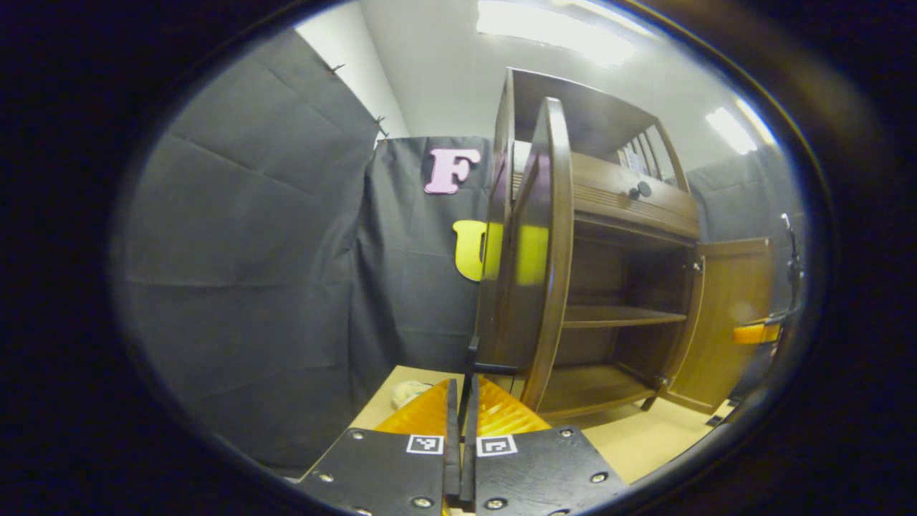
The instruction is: Open the right door of the double-door shoe cabinet with the right hand, and open the left door with the left hand.
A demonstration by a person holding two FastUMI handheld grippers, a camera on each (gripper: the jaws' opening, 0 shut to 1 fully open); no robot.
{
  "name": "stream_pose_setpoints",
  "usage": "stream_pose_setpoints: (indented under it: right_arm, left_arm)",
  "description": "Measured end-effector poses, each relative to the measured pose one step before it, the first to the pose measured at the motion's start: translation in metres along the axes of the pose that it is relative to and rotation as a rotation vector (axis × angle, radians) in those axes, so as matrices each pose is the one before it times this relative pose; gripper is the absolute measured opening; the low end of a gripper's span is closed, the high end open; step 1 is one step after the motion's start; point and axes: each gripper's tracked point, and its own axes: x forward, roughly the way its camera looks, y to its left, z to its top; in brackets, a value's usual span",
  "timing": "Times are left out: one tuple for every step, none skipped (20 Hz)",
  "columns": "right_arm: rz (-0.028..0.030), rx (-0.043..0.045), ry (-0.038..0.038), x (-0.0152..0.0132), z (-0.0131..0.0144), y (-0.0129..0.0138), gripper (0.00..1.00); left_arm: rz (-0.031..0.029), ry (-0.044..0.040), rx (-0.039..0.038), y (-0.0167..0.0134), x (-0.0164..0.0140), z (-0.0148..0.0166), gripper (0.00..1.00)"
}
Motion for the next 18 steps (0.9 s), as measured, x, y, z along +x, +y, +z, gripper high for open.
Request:
stream_pose_setpoints:
  right_arm:
    - [-0.00226,-0.00703,0.00067,0.0018,0.00113,-0.00025,0.94]
    - [-0.00163,-0.00137,-0.00096,0.00003,0.00189,-0.00104,0.92]
    - [-0.00071,0.00268,-0.00354,0.00031,0.00154,0.00041,0.92]
    - [-0.00183,0.00234,-0.00242,0.00087,0.00262,-0.00085,0.92]
    - [-0.00183,-0.00006,0.00114,0.00164,-0.00045,-0.00125,0.94]
    - [-0.0005,-0.00065,0.00047,0.00101,0.00071,-0.00164,0.94]
    - [0.00165,0.00067,-0.00203,0.00142,-0.00024,-0.00202,0.94]
    - [0.00267,0.00149,-0.00319,0.00033,0.00065,-0.00169,0.92]
    - [-0.00227,0.0018,-0.00546,0.00089,0.0006,-0.00296,0.92]
    - [-0.0025,0.00051,-0.00528,0.0007,0.00114,-0.00398,0.95]
    - [0.00038,-0.00172,-0.00831,0.00073,0.00111,-0.0038,0.92]
    - [-0.00001,-0.0039,-0.00871,0.00027,0.00178,-0.00465,0.92]
    - [0.00101,-0.00328,-0.00578,-0.00057,0.00115,-0.00435,0.92]
    - [0.00208,-0.00157,-0.00268,-0.00129,0.00169,-0.00473,0.95]
    - [0.00214,-0.00044,-0.00478,-0.00235,0.00242,-0.00472,0.95]
    - [0.0002,-0.00017,-0.01319,-0.00273,0.005,-0.00492,0.95]
    - [-0.00238,-0.00019,-0.01405,-0.00277,0.00378,-0.00516,0.92]
    - [-0.00161,0.00155,-0.01047,-0.00298,0.00332,-0.00527,0.94]
  left_arm:
    - [0.00741,0.00155,-0.01059,0.0014,-0.00052,-0.00098,0.03]
    - [0.00984,0.00577,-0.00493,0.00267,-0.0014,-0.001,0.02]
    - [0.01076,0.00358,-0.00604,0.00159,-0.00216,0.0002,0.01]
    - [0.02275,-0.00323,0.00138,0.004,-0.00307,0.00237,0.02]
    - [0.01868,-0.00163,-0.00126,0.00408,0.0005,0.00017,0.02]
    - [0.02813,0.00184,-0.0094,0.00606,-0.00114,0.0,0.02]
    - [0.02948,0.0064,-0.01312,0.0004,-0.00156,-0.00097,0.02]
    - [0.03214,0.00465,-0.00861,0.0013,-0.00232,0.00069,0.02]
    - [0.03681,-0.00213,0.00108,0.00484,-0.00289,0.00177,0.02]
    - [0.03501,-0.00866,0.01066,0.00673,-0.00444,0.00239,0.02]
    - [0.03405,-0.01186,0.01661,0.00557,-0.00439,0.0042,0.02]
    - [0.02734,-0.01467,0.01697,0.00522,-0.00201,0.00382,0.02]
    - [0.02435,-0.0206,0.01165,0.00274,-0.00167,0.00701,0.02]
    - [0.01808,-0.02905,0.00304,0.00112,-0.00152,0.00964,0.02]
    - [0.00738,-0.03569,-0.00218,-0.00289,-0.0016,0.00731,0.02]
    - [-0.00158,-0.03471,-0.00753,-0.00338,0.00019,0.01068,0.02]
    - [-0.02501,-0.02716,-0.00937,-0.00949,0.00128,0.0072,0.05]
    - [-0.02805,-0.01802,-0.00597,-0.01034,0.00216,0.00592,0.2]
